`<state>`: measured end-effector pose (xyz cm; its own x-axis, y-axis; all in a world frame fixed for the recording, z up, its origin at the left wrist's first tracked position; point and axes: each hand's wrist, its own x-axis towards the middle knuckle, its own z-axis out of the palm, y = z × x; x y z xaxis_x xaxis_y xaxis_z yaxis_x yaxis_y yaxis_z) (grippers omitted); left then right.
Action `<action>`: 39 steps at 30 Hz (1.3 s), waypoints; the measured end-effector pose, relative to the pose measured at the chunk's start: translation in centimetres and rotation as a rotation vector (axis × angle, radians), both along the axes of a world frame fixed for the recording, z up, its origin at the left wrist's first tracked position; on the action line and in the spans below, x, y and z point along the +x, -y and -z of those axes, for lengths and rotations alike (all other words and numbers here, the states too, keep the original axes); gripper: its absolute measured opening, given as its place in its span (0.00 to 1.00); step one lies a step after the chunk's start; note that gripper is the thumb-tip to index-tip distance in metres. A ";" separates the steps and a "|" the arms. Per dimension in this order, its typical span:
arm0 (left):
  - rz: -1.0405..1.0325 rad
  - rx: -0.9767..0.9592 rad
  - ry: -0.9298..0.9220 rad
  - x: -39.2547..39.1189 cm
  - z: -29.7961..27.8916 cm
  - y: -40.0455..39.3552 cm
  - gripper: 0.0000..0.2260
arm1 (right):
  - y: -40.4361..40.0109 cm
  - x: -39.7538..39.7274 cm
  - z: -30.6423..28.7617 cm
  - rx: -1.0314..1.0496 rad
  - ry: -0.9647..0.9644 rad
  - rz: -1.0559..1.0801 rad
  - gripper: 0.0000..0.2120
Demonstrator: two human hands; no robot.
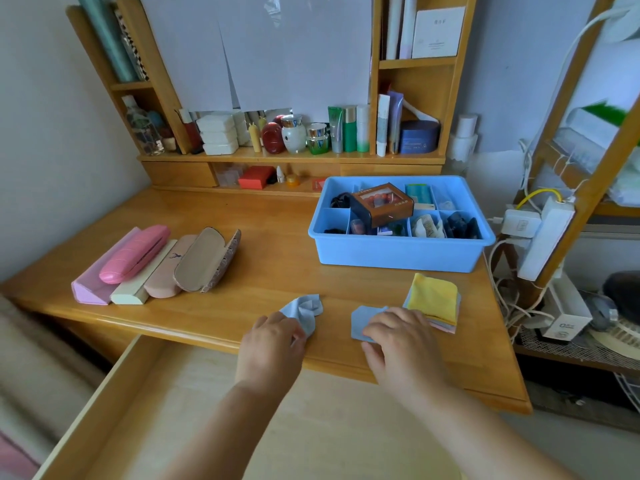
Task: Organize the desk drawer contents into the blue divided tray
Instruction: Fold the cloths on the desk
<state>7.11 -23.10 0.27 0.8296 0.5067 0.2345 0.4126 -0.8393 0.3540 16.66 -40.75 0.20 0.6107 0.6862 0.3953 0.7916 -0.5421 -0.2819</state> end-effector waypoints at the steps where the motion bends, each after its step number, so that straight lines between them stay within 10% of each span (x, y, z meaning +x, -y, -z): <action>1: 0.019 0.000 0.015 -0.2 -0.5 0.0 0.05 | -0.2 -0.2 -0.4 0.040 -0.026 -0.023 0.05; 9: 0.378 -0.120 0.130 -2.1 -7.4 1.4 0.05 | -3.0 -2.7 -5.2 0.298 -0.311 -0.239 0.11; 27: 0.147 -0.407 0.004 -4.4 -10.3 -3.8 0.06 | -3.6 1.3 -8.5 0.210 -0.951 -0.122 0.04; 35: -0.011 -0.541 0.374 -1.3 -7.5 -7.1 0.05 | -8.3 4.5 -7.2 0.252 -0.756 -0.120 0.05; 39: 0.055 -0.545 0.162 -1.7 -4.7 -7.5 0.06 | -7.5 4.8 -5.0 0.071 -0.656 -0.138 0.07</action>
<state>5.42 -15.63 5.02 0.8332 0.5475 0.0776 0.2779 -0.5360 0.7971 21.48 -33.24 5.18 0.6484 0.7610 0.0197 0.5049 -0.4105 -0.7593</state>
